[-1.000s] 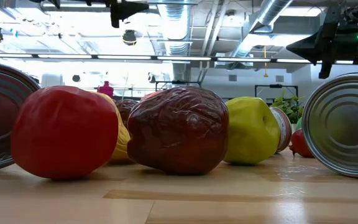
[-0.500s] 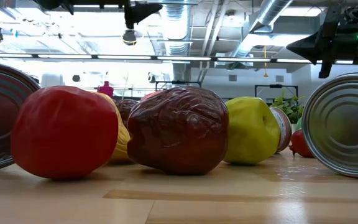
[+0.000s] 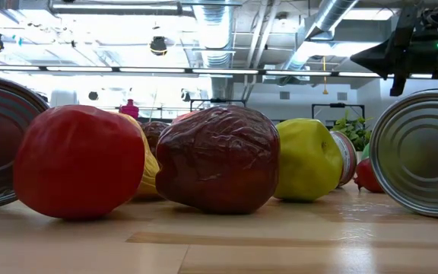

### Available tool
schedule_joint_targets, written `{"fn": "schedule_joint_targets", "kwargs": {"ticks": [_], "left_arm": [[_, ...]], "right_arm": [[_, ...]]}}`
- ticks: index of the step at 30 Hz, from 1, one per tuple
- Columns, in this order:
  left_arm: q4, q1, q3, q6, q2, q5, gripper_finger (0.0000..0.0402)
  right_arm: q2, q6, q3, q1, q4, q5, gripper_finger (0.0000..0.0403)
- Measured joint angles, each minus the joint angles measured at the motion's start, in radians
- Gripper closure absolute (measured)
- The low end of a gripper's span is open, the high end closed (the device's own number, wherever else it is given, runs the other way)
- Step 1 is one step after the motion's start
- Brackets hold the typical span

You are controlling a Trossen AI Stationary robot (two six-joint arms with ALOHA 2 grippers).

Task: Pick & Place Food Item
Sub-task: Put the yellow starfruit into the pink bin

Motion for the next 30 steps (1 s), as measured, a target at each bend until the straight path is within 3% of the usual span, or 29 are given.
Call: {"fn": "schedule_joint_targets", "kwargs": {"ticks": [8, 14, 24, 30], "left_arm": [[-0.012, -0.076, 0.062, 0.002, 0.001, -0.078, 0.0002], [-0.016, -0.141, 0.12, 0.094, 0.029, -0.134, 0.0002], [-0.019, -0.215, 0.286, 0.233, 0.223, -0.273, 0.0002], [-0.195, -0.239, 0.399, 0.174, 0.308, -0.353, 0.0002]], "right_arm": [[0.0, 0.0, 0.0, 0.0, -0.039, 0.0, 0.0397], [0.0, 0.0, 0.0, 0.0, -0.047, 0.0, 0.0397], [0.0, 0.0, 0.0, 0.0, -0.046, 0.0, 0.0397], [0.0, 0.0, 0.0, 0.0, -0.043, 0.0, 0.0397]]}}
